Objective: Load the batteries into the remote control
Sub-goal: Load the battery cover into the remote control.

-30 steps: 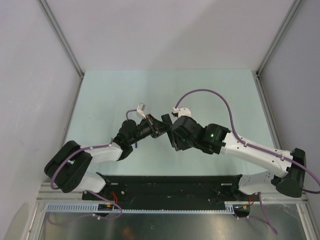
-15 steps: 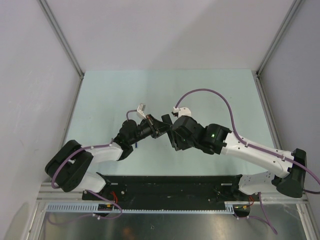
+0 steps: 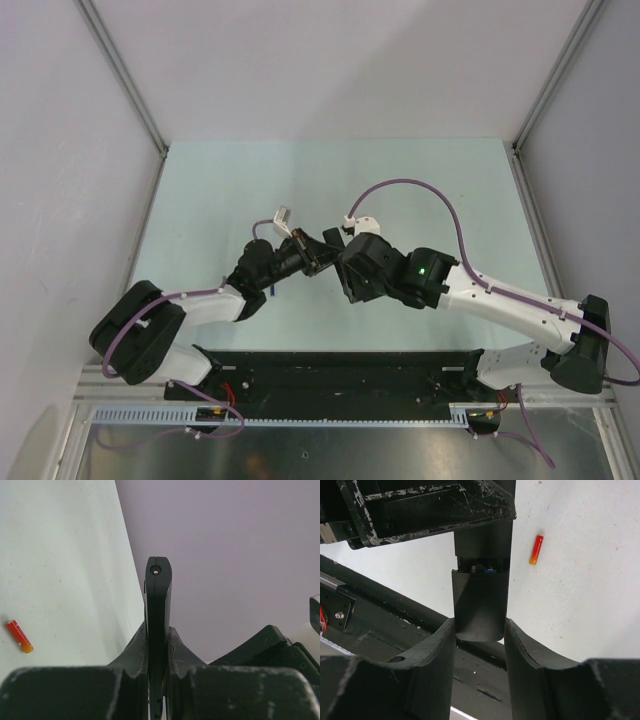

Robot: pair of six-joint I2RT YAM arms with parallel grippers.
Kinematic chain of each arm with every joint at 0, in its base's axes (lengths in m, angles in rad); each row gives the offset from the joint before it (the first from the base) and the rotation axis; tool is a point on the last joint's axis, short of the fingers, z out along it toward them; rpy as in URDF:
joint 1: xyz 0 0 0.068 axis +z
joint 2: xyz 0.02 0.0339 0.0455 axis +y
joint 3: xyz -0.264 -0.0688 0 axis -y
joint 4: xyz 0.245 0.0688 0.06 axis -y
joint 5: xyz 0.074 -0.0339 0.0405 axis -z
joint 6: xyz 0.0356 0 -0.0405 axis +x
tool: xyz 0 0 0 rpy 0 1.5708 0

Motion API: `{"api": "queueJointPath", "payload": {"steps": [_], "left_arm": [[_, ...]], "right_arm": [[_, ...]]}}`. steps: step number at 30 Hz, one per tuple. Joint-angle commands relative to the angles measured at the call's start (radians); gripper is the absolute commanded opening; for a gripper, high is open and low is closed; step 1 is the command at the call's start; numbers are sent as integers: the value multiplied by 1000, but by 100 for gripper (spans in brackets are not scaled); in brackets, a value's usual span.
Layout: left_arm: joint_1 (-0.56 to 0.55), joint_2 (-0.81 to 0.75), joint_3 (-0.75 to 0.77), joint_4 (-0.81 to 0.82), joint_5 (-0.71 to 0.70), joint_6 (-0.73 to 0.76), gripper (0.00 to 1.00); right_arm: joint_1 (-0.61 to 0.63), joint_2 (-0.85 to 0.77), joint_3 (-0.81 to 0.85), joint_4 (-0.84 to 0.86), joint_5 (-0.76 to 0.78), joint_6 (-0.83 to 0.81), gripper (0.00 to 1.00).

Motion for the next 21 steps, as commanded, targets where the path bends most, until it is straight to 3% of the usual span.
{"api": "queueJointPath", "payload": {"steps": [1,21], "left_arm": [[-6,-35,17,60,4,-11,0],[-8,-42,14,60,14,-19,0]], "right_arm": [[8,3,41,-21,27,16,12],[14,30,40,1,30,5,13]]}}
